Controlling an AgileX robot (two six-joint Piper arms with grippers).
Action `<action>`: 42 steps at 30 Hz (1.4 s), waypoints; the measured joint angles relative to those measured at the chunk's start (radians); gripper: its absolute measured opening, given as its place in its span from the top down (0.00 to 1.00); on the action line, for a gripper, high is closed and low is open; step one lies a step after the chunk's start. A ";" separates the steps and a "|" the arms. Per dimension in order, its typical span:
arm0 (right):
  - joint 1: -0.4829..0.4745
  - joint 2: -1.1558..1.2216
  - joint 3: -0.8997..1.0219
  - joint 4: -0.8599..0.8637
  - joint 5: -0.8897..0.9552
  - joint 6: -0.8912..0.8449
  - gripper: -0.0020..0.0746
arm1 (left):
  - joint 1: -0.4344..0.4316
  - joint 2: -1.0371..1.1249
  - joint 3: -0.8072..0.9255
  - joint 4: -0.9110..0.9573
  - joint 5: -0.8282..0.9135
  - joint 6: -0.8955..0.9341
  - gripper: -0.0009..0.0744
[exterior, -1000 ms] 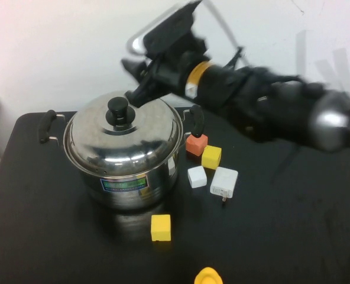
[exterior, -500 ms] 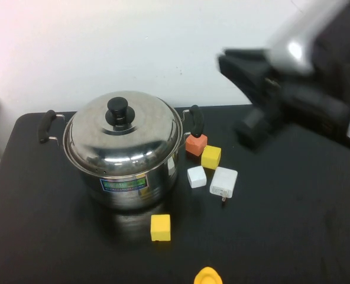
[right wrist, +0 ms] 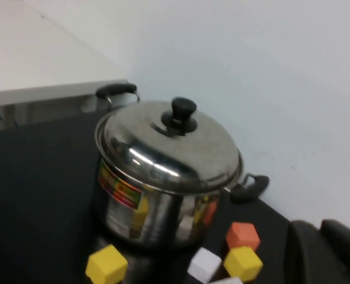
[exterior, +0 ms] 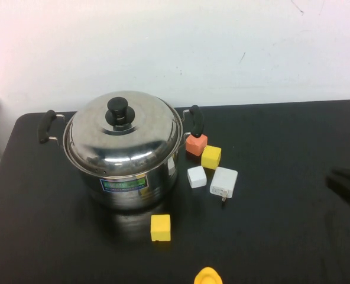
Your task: Cover the pot
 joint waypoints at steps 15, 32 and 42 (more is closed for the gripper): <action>-0.153 -0.317 0.117 0.206 0.464 -0.224 0.93 | 0.000 0.000 0.000 0.000 0.000 0.000 0.99; -0.761 -0.757 0.445 0.566 0.347 -0.485 0.93 | 0.000 0.000 0.000 0.000 0.000 0.002 0.99; -0.787 -0.764 0.492 0.570 0.469 -0.425 0.93 | 0.000 0.000 0.000 0.000 0.000 0.002 0.99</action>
